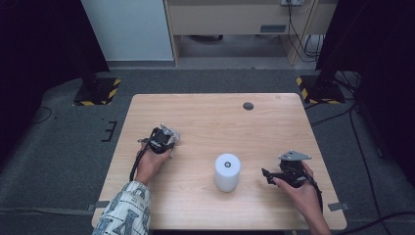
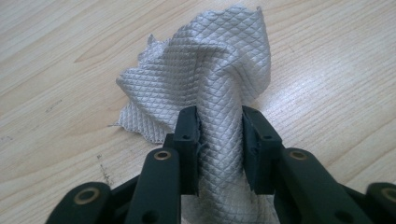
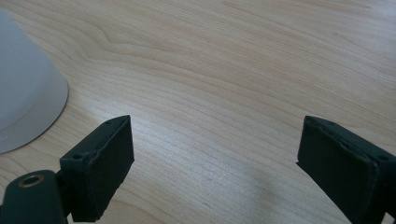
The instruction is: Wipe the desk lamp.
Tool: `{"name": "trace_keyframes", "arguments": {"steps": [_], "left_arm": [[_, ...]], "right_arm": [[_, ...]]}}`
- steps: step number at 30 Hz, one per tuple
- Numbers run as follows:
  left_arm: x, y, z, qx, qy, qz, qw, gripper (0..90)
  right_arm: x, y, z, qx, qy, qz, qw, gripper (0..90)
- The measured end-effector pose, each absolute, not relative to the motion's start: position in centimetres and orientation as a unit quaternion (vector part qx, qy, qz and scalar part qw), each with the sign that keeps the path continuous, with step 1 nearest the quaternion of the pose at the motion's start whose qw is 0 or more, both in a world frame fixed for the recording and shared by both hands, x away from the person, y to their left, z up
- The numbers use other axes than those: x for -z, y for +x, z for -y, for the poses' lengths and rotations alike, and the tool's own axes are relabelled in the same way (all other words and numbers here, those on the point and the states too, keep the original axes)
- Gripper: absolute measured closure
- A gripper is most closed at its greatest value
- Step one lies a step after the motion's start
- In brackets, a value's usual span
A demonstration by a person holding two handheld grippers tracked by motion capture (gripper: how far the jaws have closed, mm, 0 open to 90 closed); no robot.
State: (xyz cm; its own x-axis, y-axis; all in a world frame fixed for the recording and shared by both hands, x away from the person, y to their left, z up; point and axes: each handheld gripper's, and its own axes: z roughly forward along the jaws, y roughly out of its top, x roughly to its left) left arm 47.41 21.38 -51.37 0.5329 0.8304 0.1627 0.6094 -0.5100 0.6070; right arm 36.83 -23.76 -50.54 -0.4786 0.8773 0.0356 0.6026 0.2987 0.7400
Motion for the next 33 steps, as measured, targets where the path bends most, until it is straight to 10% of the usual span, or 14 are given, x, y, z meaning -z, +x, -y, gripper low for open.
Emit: {"name": "trace_keyframes", "arguments": {"steps": [5, 10, 33], "left_arm": [[51.4, 47.4, -21.3, -0.232, 0.825, -0.444, 0.260, 23.0], [50.2, 46.3, -21.6, -0.233, 0.802, -0.451, 0.315, 4.3], [48.3, 41.4, -22.3, -0.216, 0.810, -0.413, 0.356, 4.1]], "right_arm": [[50.5, 36.9, 23.7, -0.358, 0.471, -0.783, 0.192, 10.7], [50.6, 36.9, 23.6, -0.355, 0.470, -0.785, 0.194, 10.5], [50.7, 36.9, 23.5, -0.351, 0.470, -0.787, 0.191, 9.8]]}}
